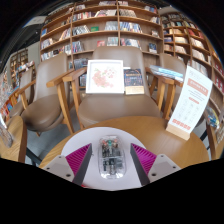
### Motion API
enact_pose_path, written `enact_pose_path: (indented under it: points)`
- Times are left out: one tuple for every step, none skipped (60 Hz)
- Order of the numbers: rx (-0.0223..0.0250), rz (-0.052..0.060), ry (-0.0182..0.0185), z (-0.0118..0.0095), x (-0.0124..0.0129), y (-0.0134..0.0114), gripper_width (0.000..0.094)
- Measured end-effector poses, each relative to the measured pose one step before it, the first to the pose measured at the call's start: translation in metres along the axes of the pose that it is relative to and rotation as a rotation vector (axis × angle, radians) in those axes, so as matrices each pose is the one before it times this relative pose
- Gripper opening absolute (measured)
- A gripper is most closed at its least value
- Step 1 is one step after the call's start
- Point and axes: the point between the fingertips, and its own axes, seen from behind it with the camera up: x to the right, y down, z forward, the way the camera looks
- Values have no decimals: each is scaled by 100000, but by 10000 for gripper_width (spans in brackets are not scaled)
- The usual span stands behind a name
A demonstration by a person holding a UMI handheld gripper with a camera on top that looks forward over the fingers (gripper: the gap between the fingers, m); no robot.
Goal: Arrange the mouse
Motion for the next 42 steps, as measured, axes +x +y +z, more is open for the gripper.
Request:
enact_pose_path:
  points:
    - [488, 77, 18, -332, 67, -141, 822]
    - [578, -177, 320, -388, 179, -140, 847]
    - [547, -299, 301, -454, 114, -148, 856]
    - [468, -259, 53, -487, 82, -121, 856]
    - [296, -57, 369, -492, 196, -89, 853]
    - [131, -112, 123, -680, 31, -3, 851]
    - [-11, -18, -50, -629, 89, 7, 853]
    - [38, 64, -393, -873, -49, 60, 852]
    - [126, 331, -388, -833, 38, 25, 851]
    - [317, 542, -467, -966, -7, 45, 852]
    - [409, 593, -171, -1160, 13, 166, 851]
    - [329, 585, -227, -1069, 102, 154, 852]
    - [267, 443, -108, -1159, 90, 226, 852]
    - [185, 334, -49, -1187, 109, 318, 853]
    - [253, 320, 23, -1244, 80, 347, 852]
    - [384, 158, 155, -1255, 132, 333, 854]
    - [448, -236, 239, -1260, 126, 387, 855]
    - [508, -682, 212, -1107, 103, 323, 856]
    - [578, -951, 291, -1306, 165, 514, 857]
    - [646, -921, 374, -1242, 178, 519, 857]
    - [608, -812, 581, -1257, 225, 530, 860]
    - [663, -572, 862, -1200, 280, 535, 858]
    - [722, -429, 902, -1174, 270, 522, 861]
    - [566, -172, 483, -1011, 292, 247, 860]
    - [620, -281, 514, -1066, 20, 694, 861]
    - [505, -365, 230, -1037, 101, 689, 859]
    - [342, -375, 96, -1006, 64, 675, 860]
    - [154, -337, 47, -1009, 64, 735, 858]
    - [-36, -122, 82, -962, 80, 757, 856]
    - [-152, 240, 70, -921, 79, 763, 855]
    - [-52, 550, 82, -891, 43, 708, 853]
    - [108, 452, 59, -858, -4, 623, 856]
    - [125, -46, -81, -776, -57, 579, 856]
    - [208, -713, -308, -738, 231, 565, 855]
    - [-113, -581, -97, -759, -233, 381, 854]
    - [56, -476, -42, -681, -30, 524, 854]
    - [172, -341, 275, -585, 42, 424, 853]
    - [217, -542, 410, -558, 12, 413, 852]
    - [243, -976, 195, -468, 17, 525, 852]
    - [198, -1180, 252, -462, 5, 341, 853]
    - [114, -1298, 127, -409, -29, 334, 853]
    - [82, -1193, 212, -365, -24, 282, 851]
